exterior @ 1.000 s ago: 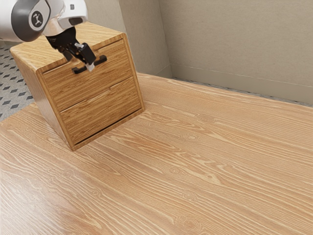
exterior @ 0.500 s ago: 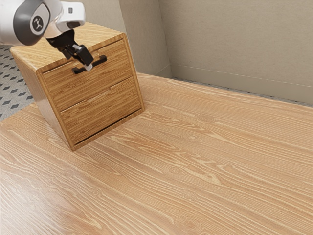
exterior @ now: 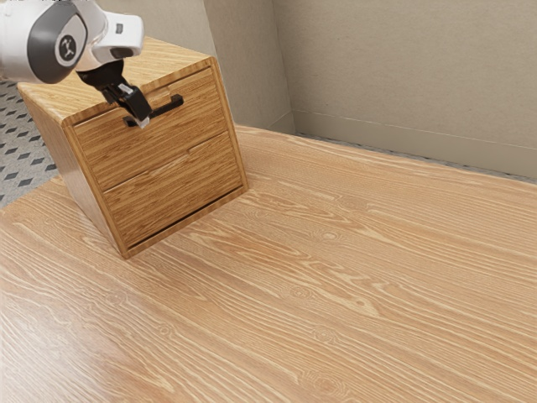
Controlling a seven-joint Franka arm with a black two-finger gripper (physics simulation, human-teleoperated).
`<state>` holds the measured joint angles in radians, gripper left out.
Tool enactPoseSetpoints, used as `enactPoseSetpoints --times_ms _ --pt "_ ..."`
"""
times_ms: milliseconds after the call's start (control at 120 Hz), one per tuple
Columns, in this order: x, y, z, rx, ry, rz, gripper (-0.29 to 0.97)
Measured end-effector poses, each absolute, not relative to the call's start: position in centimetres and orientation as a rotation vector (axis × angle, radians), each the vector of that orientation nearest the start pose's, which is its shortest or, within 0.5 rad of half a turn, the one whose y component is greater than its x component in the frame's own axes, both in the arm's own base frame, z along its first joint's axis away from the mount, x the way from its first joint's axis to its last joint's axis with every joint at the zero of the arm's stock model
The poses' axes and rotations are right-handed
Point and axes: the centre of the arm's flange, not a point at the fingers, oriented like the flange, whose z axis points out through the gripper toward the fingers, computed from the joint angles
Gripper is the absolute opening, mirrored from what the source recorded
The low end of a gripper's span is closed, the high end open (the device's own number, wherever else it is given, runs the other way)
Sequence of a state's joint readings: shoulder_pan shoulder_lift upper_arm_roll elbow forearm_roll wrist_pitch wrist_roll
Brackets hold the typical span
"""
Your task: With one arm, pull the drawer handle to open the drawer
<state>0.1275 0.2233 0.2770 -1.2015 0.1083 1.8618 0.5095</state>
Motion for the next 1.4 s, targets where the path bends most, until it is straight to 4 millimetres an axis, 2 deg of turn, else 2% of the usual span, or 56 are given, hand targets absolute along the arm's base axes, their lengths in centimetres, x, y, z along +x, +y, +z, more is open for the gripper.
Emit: enactPoseSetpoints --times_ms 425,650,817,1150,1400 --pt "61.4 23.4 68.5 -2.747 0.266 -0.467 0.68" --pt "61.7 23.4 68.4 -2.739 0.289 -0.492 0.68" --pt "62.9 23.3 67.1 -2.742 0.308 -0.511 0.68" --pt "64.0 23.5 65.5 -2.744 0.325 -0.510 0.69" --pt "63.6 23.3 66.7 -2.730 0.332 -0.536 0.68"
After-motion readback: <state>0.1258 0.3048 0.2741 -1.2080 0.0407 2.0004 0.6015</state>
